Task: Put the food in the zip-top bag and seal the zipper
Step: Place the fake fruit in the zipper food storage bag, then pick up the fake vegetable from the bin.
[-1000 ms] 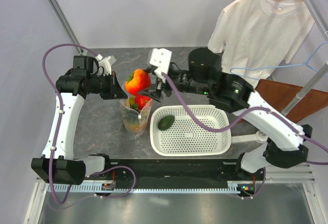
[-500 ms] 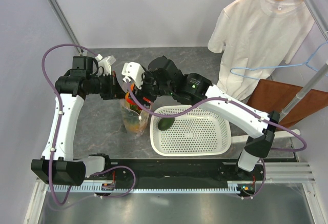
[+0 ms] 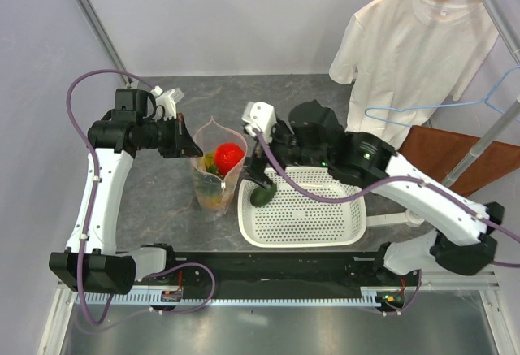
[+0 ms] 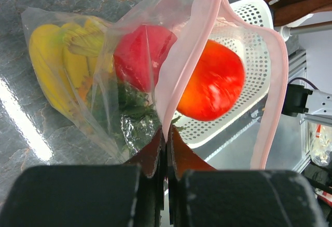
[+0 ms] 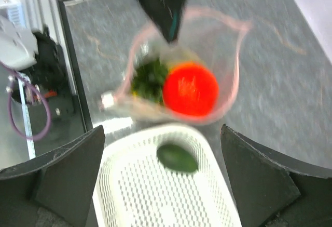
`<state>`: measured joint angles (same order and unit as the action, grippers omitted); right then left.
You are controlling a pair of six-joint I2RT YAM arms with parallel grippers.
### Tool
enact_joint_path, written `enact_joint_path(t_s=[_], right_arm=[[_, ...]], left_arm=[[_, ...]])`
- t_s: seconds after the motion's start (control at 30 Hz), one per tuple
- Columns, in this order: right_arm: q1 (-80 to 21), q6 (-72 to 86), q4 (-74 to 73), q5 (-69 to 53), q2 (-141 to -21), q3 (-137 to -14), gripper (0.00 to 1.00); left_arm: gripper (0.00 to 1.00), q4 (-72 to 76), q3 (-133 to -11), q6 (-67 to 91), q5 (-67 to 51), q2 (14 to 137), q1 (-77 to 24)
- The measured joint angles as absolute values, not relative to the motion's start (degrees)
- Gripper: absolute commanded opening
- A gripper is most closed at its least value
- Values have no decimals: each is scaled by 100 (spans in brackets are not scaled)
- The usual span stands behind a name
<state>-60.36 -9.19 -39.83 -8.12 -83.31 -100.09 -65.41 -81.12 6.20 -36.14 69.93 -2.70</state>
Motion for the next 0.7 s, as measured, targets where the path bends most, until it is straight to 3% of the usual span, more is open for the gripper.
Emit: enact_joint_path(t_s=[0.13,0.47,0.7], right_arm=[[-5793,-808,-3924,-742,-7520,-9008,98],[-4740,-425,-3887,-1223,-7522,-7992,98],[-4676,-1874,-3293,-1935,-7262,-6300,98]], left_arm=[[2,-6539,-8112,617,-3658,6991,-270],[2,-6348,-8267,646,-4108,6792,-272],[2,-6346,-8241,666,-4132,6928,-270]])
